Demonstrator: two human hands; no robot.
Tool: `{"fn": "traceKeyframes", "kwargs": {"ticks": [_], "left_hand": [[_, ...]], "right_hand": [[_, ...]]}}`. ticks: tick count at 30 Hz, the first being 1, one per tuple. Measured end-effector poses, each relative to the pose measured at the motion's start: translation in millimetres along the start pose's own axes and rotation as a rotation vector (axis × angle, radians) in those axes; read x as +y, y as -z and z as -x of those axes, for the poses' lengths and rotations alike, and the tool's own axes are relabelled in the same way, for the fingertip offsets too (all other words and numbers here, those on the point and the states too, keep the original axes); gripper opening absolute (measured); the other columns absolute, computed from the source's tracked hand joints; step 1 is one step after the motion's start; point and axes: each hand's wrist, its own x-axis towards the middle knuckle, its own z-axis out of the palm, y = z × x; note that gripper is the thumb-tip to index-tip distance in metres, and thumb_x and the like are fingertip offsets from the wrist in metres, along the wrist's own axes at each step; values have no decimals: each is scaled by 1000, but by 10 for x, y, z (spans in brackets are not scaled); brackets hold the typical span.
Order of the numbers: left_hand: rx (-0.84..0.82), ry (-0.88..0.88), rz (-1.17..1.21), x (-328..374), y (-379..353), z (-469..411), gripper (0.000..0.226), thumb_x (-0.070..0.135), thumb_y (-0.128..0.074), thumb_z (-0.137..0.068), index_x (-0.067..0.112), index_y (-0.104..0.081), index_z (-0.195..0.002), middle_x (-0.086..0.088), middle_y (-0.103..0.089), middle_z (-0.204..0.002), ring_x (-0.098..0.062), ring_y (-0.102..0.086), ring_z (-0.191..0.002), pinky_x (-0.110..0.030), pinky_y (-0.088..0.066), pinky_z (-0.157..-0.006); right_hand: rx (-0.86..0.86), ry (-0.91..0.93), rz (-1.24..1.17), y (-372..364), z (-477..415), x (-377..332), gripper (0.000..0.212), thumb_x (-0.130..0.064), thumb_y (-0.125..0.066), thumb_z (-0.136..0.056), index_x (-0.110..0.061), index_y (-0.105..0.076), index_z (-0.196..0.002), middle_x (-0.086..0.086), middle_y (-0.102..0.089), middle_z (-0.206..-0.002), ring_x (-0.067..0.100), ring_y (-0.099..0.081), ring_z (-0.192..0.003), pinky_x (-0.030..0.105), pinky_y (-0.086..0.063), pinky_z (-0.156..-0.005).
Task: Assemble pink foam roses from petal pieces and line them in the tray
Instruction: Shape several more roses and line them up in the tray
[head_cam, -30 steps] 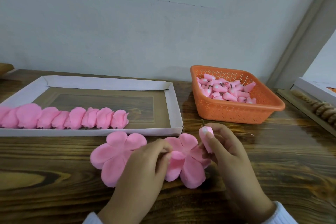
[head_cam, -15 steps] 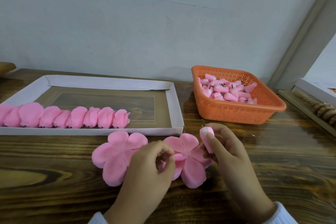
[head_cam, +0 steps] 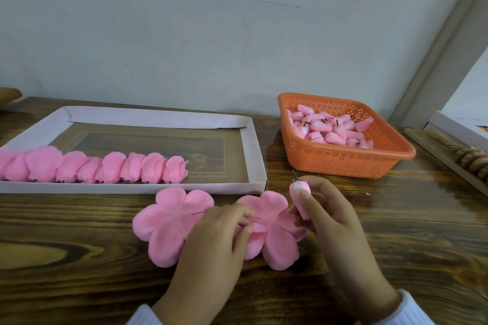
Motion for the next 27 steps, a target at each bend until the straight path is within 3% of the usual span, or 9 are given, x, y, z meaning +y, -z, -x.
{"fn": "traceKeyframes", "kwargs": {"ticks": [6, 9, 12, 14, 17, 21, 24, 26, 27], "left_hand": [[8, -53, -188, -7, 17, 2, 31, 3, -78, -67, 27, -72, -85, 14, -55, -86, -8, -48, -81, -29, -45, -67], [46, -67, -318, 32, 46, -13, 26, 9, -84, -57, 25, -71, -73, 8, -49, -76, -15, -47, -71, -31, -38, -57], [25, -92, -319, 35, 40, 5, 19, 13, -80, -68, 27, -68, -67, 13, -41, -55, -9, -45, -53, -29, -37, -49], [66, -46, -235, 34, 29, 18, 14, 17, -70, -80, 29, -67, -73, 13, -32, -46, -4, -40, -45, -24, -37, -43], [182, 25, -76, 28, 18, 27, 14, 25, -51, -90, 29, -64, -86, 16, -55, -58, -1, -54, -54, -26, -49, -49], [264, 36, 86, 37, 36, 9, 23, 23, -40, -98, 32, -54, -82, 14, -61, -69, -5, -60, -68, -23, -48, -59], [315, 82, 225, 87, 52, -4, 18, 34, -44, -99, 32, -52, -83, 17, -60, -77, -2, -58, -68, -10, -42, -58], [321, 166, 354, 104, 49, -17, 8, 36, -59, -87, 31, -53, -87, 25, -63, -85, 4, -61, -75, -4, -42, -61], [322, 209, 396, 100, 45, -22, 18, 32, -67, -78, 30, -53, -89, 29, -64, -90, 6, -63, -80, -4, -44, -63]], "right_hand": [[5, 1, -11, 1, 0, 6, 28, -53, -59, -75, -34, -67, -94, 13, -64, -74, 16, -61, -65, 28, -52, -61], [6, 2, -3, -1, -2, 10, 30, -55, -58, -74, -35, -67, -94, 11, -65, -75, 17, -62, -66, 28, -52, -61], [1, 4, -2, -1, -5, 17, 29, -54, -58, -75, -34, -67, -94, 10, -66, -74, 16, -62, -66, 26, -52, -60], [1, 4, -7, 0, -8, 22, 27, -52, -58, -76, -34, -67, -94, 10, -66, -74, 14, -62, -65, 25, -52, -59], [0, 2, -7, 5, -9, 29, 24, -50, -57, -77, -35, -67, -94, 5, -67, -74, 13, -63, -66, 23, -53, -57], [7, 5, -13, 15, -10, 39, 23, -48, -58, -79, -35, -67, -95, 8, -67, -75, 17, -64, -67, 26, -54, -59], [9, 8, -20, 8, -8, 30, 21, -45, -58, -80, -33, -67, -95, 7, -67, -74, 17, -63, -66, 27, -54, -58], [8, 8, -23, 6, -2, 15, 20, -44, -58, -82, -32, -67, -95, 8, -67, -74, 18, -64, -66, 28, -54, -58], [5, 7, -29, 4, 2, 6, 19, -42, -58, -83, -31, -67, -96, 9, -67, -74, 18, -63, -66, 28, -54, -57]]}}
